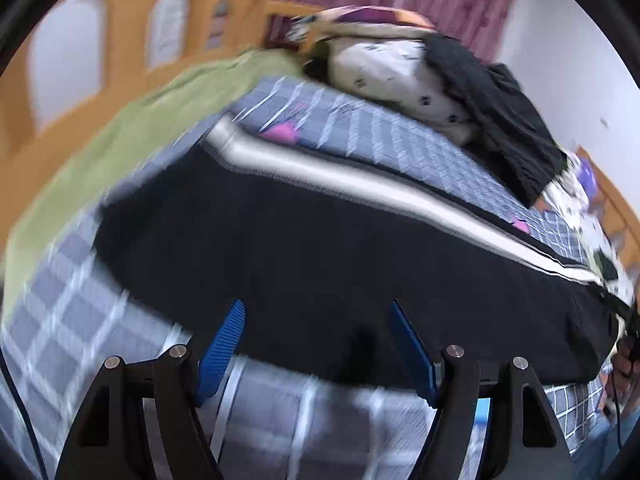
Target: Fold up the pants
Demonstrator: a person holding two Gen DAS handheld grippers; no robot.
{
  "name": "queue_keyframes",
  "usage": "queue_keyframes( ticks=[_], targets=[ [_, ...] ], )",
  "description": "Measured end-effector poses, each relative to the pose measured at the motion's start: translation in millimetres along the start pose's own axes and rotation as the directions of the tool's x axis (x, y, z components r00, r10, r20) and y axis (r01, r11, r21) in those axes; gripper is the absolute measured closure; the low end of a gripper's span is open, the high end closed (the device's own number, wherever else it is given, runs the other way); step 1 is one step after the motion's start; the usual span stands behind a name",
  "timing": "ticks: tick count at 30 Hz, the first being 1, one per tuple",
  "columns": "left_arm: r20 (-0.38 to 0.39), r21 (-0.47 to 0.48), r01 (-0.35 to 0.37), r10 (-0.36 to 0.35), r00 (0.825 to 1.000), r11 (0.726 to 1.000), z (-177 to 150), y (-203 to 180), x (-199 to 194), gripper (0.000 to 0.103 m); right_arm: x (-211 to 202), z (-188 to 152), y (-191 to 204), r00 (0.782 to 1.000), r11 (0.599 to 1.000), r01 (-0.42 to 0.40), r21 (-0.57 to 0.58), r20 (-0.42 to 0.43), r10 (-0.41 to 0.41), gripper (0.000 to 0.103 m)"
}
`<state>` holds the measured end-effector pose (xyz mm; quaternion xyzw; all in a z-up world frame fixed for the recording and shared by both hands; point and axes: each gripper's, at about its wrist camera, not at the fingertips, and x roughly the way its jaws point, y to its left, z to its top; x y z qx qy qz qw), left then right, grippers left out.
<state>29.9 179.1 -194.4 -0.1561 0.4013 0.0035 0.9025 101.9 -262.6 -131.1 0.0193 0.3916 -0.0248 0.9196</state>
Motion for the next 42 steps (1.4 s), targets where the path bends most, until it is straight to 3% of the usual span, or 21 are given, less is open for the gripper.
queue_keyframes(
  ticks=[2, 4, 7, 13, 17, 19, 22, 24, 26, 29, 30, 32, 34, 36, 39, 41, 42],
  targets=[
    [-0.039, -0.096, -0.019, 0.015, 0.999, 0.995, -10, 27, 7, 0.032, -13, -13, 8, 1.0, 1.0, -0.008, 0.005, -0.001, 0.008, 0.062],
    [-0.003, -0.131, -0.009, 0.008, 1.0, 0.991, -11, 41, 0, 0.037, -23, -24, 11, 1.0, 0.999, -0.022, 0.028, -0.01, 0.023, 0.061],
    [0.057, -0.191, -0.134, 0.147, 0.987, 0.972, -6, 62, -13, 0.04, -35, -39, 13, 0.999, 0.998, -0.022, 0.056, -0.022, 0.023, 0.061],
    [0.032, -0.34, -0.045, 0.059, 0.998, 0.939, 23, 103, 6, 0.04, -49, -59, 11, 1.0, 0.997, 0.009, 0.071, -0.022, -0.008, 0.061],
    [0.014, -0.374, -0.048, 0.057, 0.998, 0.926, 43, 112, 26, 0.041, -45, -63, 2, 0.999, 0.992, 0.01, 0.122, -0.035, -0.006, 0.061],
    [0.023, -0.404, -0.064, 0.08, 0.997, 0.912, 47, 117, 27, 0.062, -44, -61, 0, 0.999, 0.992, 0.007, 0.126, -0.038, -0.003, 0.061],
    [0.025, -0.415, -0.056, 0.073, 0.997, 0.908, 47, 124, 30, 0.081, -47, -61, -5, 1.0, 0.994, 0.02, 0.11, -0.024, -0.017, 0.061],
    [0.044, -0.397, -0.075, 0.101, 0.994, 0.915, 49, 118, 26, 0.083, -48, -62, -10, 1.0, 0.993, 0.023, 0.114, -0.015, -0.021, 0.061],
    [0.053, -0.346, -0.143, 0.172, 0.984, 0.927, 53, 103, 20, 0.084, -47, -66, -20, 1.0, 0.989, 0.008, 0.149, -0.011, -0.006, 0.061],
    [0.12, -0.208, -0.286, 0.315, 0.942, 0.935, 66, 59, 1, 0.084, -45, -71, -36, 1.0, 0.982, -0.013, 0.191, -0.007, 0.014, 0.061],
    [0.173, -0.141, -0.332, 0.353, 0.919, 0.933, 73, 33, -9, 0.084, -46, -72, -41, 1.0, 0.981, -0.011, 0.193, 0.0, 0.011, 0.061],
    [0.249, -0.037, -0.379, 0.376, 0.892, 0.924, 83, -10, -23, 0.084, -49, -74, -49, 1.0, 0.983, -0.004, 0.186, 0.022, 0.0, 0.061],
    [0.347, 0.111, -0.414, 0.355, 0.868, 0.903, 87, -75, -38, 0.084, -55, -75, -58, 0.998, 0.984, 0.011, 0.177, 0.053, -0.02, 0.061],
    [0.414, 0.258, -0.415, 0.289, 0.863, 0.872, 82, -135, -47, 0.084, -64, -79, -69, 0.993, 0.982, 0.048, 0.181, 0.094, -0.066, 0.061],
    [0.467, 0.458, -0.402, 0.17, 0.868, 0.793, 56, -237, -50, 0.084, -77, -89, -95, 0.979, 0.973, 0.116, 0.199, 0.142, -0.146, 0.061],
    [0.449, 0.529, -0.354, 0.1, 0.888, 0.771, 37, -285, -46, 0.084, -84, -97, -112, 0.965, 0.96, 0.178, 0.216, 0.153, -0.213, 0.061],
    [0.419, 0.564, -0.311, 0.059, 0.906, 0.765, 25, -310, -40, 0.084, -87, -99, -119, 0.959, 0.953, 0.198, 0.229, 0.158, -0.237, 0.061]
  ],
)
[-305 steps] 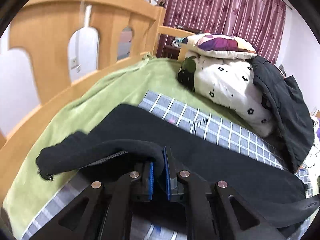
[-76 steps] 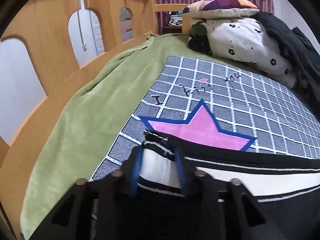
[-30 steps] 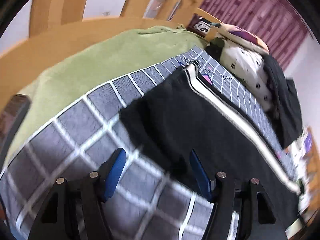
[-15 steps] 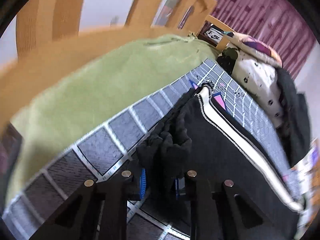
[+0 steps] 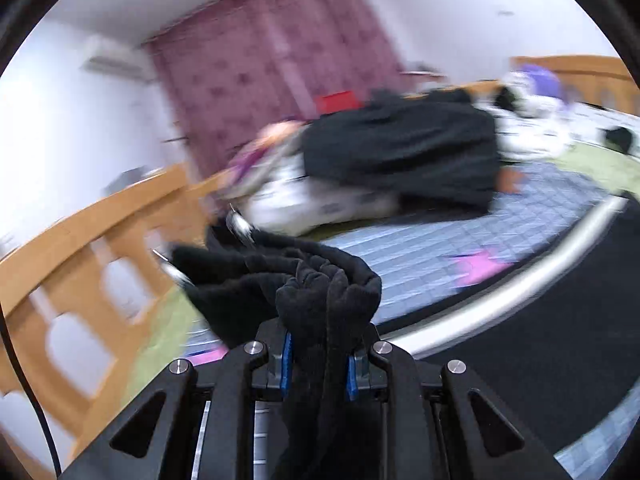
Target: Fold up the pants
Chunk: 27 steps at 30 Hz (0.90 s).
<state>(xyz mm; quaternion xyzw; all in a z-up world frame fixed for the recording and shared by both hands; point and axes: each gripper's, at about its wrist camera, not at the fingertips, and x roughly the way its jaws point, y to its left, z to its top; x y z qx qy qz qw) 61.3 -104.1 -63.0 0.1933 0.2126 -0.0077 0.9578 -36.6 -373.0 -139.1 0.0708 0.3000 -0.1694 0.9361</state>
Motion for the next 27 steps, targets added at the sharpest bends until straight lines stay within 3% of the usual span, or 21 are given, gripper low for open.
queue_keyframes(
  ticks=[4, 6, 9, 11, 13, 14, 16, 18, 20, 22, 25, 27],
  targets=[
    [-0.049, 0.019, 0.189, -0.188, 0.981, 0.982, -5, -101, 3, 0.085, -11, -8, -57, 0.998, 0.985, 0.054, 0.161, 0.031, -0.059, 0.061],
    [-0.115, 0.025, 0.266, -0.261, 0.958, 0.964, -21, -150, 10, 0.085, -14, -14, -82, 0.998, 0.97, 0.054, 0.238, 0.029, -0.063, 0.061],
    [-0.228, 0.018, 0.308, -0.296, 0.927, 0.951, -48, -194, 20, 0.085, -13, -23, -115, 0.998, 0.941, 0.051, 0.334, 0.013, -0.059, 0.061],
    [-0.244, 0.033, 0.269, -0.253, 0.936, 0.963, -61, -204, 20, 0.085, -10, -29, -129, 0.999, 0.925, 0.046, 0.377, -0.004, -0.048, 0.061],
    [-0.249, 0.015, 0.292, -0.28, 0.927, 0.956, -65, -200, 17, 0.076, -7, -31, -135, 1.0, 0.917, 0.028, 0.399, -0.013, -0.025, 0.061],
    [-0.256, -0.008, 0.337, -0.328, 0.91, 0.942, -65, -192, 14, 0.072, -5, -32, -135, 1.0, 0.918, 0.014, 0.397, -0.011, -0.011, 0.061],
    [-0.245, -0.065, 0.452, -0.454, 0.857, 0.889, -65, -172, -1, 0.045, -4, -32, -127, 1.0, 0.93, -0.002, 0.367, -0.005, 0.004, 0.061],
    [-0.2, -0.111, 0.493, -0.506, 0.839, 0.863, -68, -145, -19, 0.034, 1, -28, -113, 0.999, 0.944, -0.038, 0.327, -0.009, 0.043, 0.061],
    [-0.163, -0.152, 0.493, -0.514, 0.842, 0.857, -75, -110, -35, 0.033, 6, -24, -96, 0.995, 0.955, -0.084, 0.285, -0.024, 0.094, 0.061],
    [-0.156, -0.195, 0.453, -0.483, 0.861, 0.87, -81, -80, -39, 0.031, 11, -18, -71, 0.984, 0.962, -0.161, 0.223, -0.044, 0.175, 0.061],
    [-0.196, -0.267, 0.324, -0.38, 0.904, 0.908, -100, -24, -29, 0.03, 18, -4, -28, 0.949, 0.946, -0.295, 0.137, -0.078, 0.307, 0.06],
    [-0.223, -0.313, 0.256, -0.333, 0.916, 0.915, -113, 4, -21, 0.03, 28, 4, 5, 0.909, 0.917, -0.384, 0.113, -0.128, 0.396, 0.056]
  ],
)
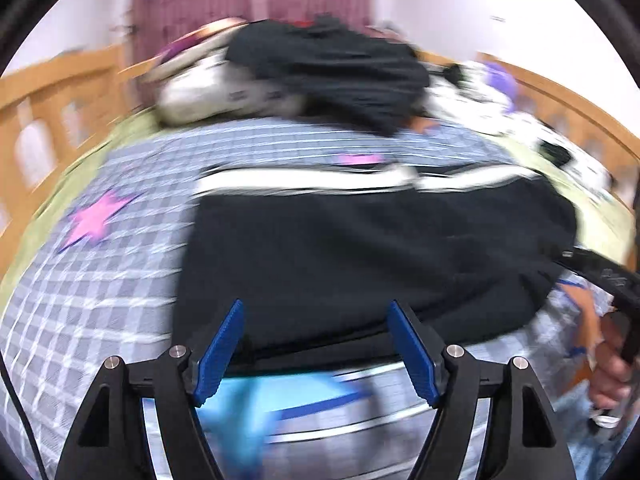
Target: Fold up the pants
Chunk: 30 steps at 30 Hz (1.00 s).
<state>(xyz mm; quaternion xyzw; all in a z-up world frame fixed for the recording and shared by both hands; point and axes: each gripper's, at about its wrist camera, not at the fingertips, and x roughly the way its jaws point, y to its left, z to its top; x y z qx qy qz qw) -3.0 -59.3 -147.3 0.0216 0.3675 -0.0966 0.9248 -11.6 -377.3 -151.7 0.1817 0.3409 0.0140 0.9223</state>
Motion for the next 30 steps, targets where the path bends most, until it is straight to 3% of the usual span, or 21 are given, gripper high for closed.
queue_keyframes(
  ticks=[3, 6, 9, 10, 11, 14, 17, 19, 23, 26, 28, 30],
  targets=[
    [-0.047, -0.111, -0.022, 0.017, 0.999, 0.994, -4, 53, 7, 0.03, 25, 6, 26, 0.996, 0.998, -0.062, -0.022, -0.067, 0.06, 0.054],
    [-0.067, -0.199, -0.022, 0.008, 0.998, 0.98, -9, 87, 13, 0.03, 57, 10, 45, 0.991, 0.998, -0.05, -0.033, -0.125, 0.045, 0.054],
    [-0.099, -0.282, 0.034, -0.064, 0.993, 0.959, -12, 110, 27, 0.03, 84, 9, 49, 0.977, 0.996, -0.085, 0.027, -0.193, 0.089, 0.054],
    [-0.121, -0.293, 0.047, -0.086, 0.989, 0.955, -14, 113, 33, 0.03, 89, 7, 48, 0.974, 0.997, -0.07, 0.032, -0.215, 0.075, 0.056],
    [-0.132, -0.304, 0.056, -0.1, 0.986, 0.951, -15, 115, 37, 0.03, 95, 4, 51, 0.972, 0.999, -0.042, 0.018, -0.231, 0.044, 0.065],
    [-0.109, -0.324, 0.074, -0.115, 0.987, 0.943, -14, 119, 37, 0.03, 82, -1, 61, 0.984, 0.997, -0.026, -0.066, -0.179, 0.013, 0.079],
    [-0.066, -0.309, 0.103, -0.13, 0.989, 0.945, -12, 121, 29, 0.03, 41, 3, 51, 0.986, 0.99, -0.137, 0.027, -0.095, 0.139, 0.085],
    [-0.064, -0.304, 0.108, -0.134, 0.989, 0.947, -10, 122, 31, 0.03, 30, -5, 46, 0.987, 0.989, -0.138, 0.055, -0.08, 0.142, 0.085],
    [-0.135, -0.297, 0.083, -0.128, 0.983, 0.951, -9, 120, 53, 0.03, 58, -30, 43, 0.985, 0.999, -0.032, -0.007, -0.172, 0.03, 0.079],
    [-0.104, -0.291, 0.086, -0.121, 0.987, 0.953, -4, 121, 49, 0.03, 41, -19, 51, 0.991, 0.999, -0.011, -0.03, -0.135, 0.007, 0.075],
    [-0.085, -0.28, 0.08, -0.107, 0.991, 0.957, 2, 120, 47, 0.03, 24, -10, 63, 0.999, 0.996, 0.012, -0.092, -0.046, -0.017, 0.074],
    [-0.106, -0.258, 0.056, -0.086, 0.991, 0.965, 5, 117, 54, 0.03, 21, -7, 74, 0.999, 0.988, 0.023, -0.156, -0.034, -0.029, 0.073]
  ],
)
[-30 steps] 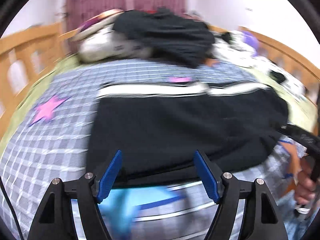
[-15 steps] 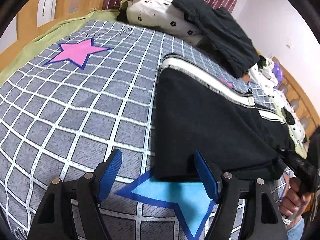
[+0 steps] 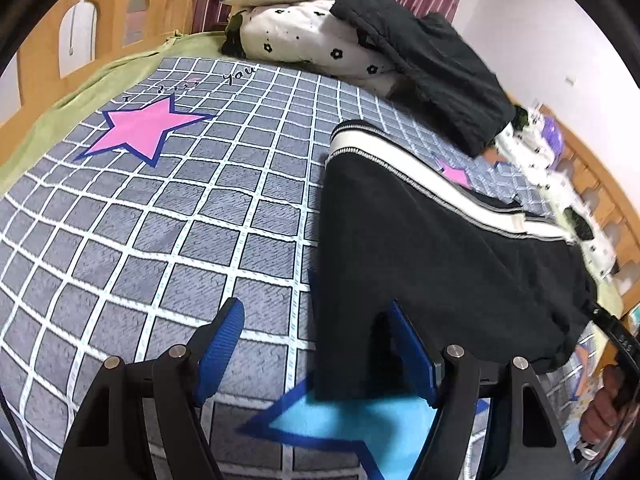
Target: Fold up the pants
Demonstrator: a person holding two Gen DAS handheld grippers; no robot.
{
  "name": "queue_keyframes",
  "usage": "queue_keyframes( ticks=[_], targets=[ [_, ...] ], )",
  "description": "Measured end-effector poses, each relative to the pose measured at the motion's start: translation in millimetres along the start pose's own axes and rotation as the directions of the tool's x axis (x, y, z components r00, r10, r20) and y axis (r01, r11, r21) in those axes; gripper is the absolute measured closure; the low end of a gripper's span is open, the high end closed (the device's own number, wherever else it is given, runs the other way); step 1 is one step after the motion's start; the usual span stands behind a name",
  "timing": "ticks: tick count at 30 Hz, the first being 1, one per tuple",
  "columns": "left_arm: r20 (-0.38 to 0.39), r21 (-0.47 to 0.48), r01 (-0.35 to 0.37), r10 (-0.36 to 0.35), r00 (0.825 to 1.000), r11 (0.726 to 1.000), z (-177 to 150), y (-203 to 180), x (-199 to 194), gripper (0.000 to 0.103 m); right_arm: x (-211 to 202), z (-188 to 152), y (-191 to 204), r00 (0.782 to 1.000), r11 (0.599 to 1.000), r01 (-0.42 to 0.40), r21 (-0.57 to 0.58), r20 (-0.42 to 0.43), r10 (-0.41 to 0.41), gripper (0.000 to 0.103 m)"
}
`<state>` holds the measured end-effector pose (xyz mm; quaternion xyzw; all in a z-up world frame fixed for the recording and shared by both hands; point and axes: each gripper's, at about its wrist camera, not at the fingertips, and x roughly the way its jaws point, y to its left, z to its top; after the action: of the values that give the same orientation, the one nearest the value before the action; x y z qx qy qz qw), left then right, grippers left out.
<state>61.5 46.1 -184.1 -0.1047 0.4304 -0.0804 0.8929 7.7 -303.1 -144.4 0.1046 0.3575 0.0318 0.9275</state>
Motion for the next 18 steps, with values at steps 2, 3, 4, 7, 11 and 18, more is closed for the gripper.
queue_keyframes(
  ticks=[2, 3, 4, 7, 11, 18],
  targets=[
    [-0.033, 0.021, -0.025, 0.025, 0.999, 0.999, -4, -2, 12, 0.03, 14, -2, 7, 0.999, 0.998, 0.017, -0.056, -0.029, -0.019, 0.073],
    [-0.05, 0.038, -0.039, 0.041, 0.998, 0.999, -8, -4, 18, 0.029, 21, -5, 9, 0.998, 0.997, 0.034, -0.072, -0.059, -0.038, 0.073],
    [-0.039, 0.052, -0.044, 0.046, 0.998, 0.998, -11, -4, 18, 0.029, 33, -12, 9, 0.993, 0.995, 0.043, -0.09, -0.106, -0.053, 0.073],
    [-0.036, 0.076, -0.044, 0.047, 0.998, 0.996, -11, -6, 13, 0.029, 41, -26, 8, 0.989, 0.991, 0.055, -0.125, -0.127, -0.071, 0.073],
    [-0.041, 0.036, -0.007, 0.008, 0.999, 0.999, -6, 2, 8, 0.029, 28, -1, 12, 0.997, 0.991, 0.021, -0.132, -0.068, -0.03, 0.072],
    [-0.031, 0.041, -0.005, 0.007, 0.999, 0.999, -4, 3, 10, 0.029, 70, 34, 20, 0.994, 0.977, 0.052, -0.206, -0.084, -0.071, 0.073]
  ],
)
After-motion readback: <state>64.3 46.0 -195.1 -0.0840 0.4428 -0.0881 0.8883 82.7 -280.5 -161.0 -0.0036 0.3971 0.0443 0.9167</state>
